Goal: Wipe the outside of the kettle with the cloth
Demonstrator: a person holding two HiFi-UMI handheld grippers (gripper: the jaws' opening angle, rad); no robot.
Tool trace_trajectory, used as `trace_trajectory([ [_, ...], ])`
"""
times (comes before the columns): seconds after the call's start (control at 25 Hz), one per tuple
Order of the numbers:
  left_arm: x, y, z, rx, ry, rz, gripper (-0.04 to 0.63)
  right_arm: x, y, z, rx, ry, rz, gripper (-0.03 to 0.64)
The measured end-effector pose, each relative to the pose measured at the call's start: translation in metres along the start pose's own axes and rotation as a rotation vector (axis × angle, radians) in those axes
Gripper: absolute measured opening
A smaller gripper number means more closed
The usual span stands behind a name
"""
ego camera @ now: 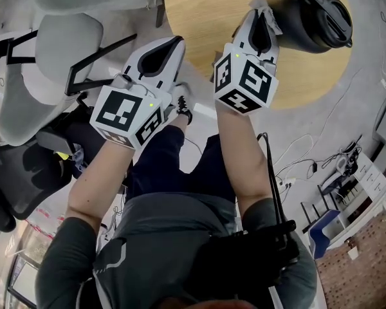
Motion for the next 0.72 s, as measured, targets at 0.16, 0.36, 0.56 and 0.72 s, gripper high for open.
trace_trajectory([
  [0.16, 0.007, 0.012, 0.005, 0.020, -0.004, -0.006, 0.008, -0.012, 0.006, -0.009, -0.026, -0.011, 0.030, 0.035],
  [0.36, 0.015, 0.020, 0.011, -0.014, -0.005, -0.016, 0.008, -0.022, 0.009, -0.017, -0.034, -0.027, 0.055, 0.035],
  [0.56, 0.024, 0.025, 0.005, -0.003, -0.032, -0.006, 0.008, -0.010, 0.019, -0.020, -0.001, -0.053, 0.018, 0.037],
  [0.72, 0.032, 0.026, 0.002, -0.004, -0.040, -0.005, 0.008, -0.005, 0.031, 0.004, 0.021, 0.012, -0.027, 0.037],
])
Point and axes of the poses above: the fingertips, and each gripper's own axes: x backward along the fingers, y to its left, z out of its underside, the point moved 1 cm from there along x, backward along the fingers, and after that the axes turned 6 degrees about y, right-handed, at the moved point
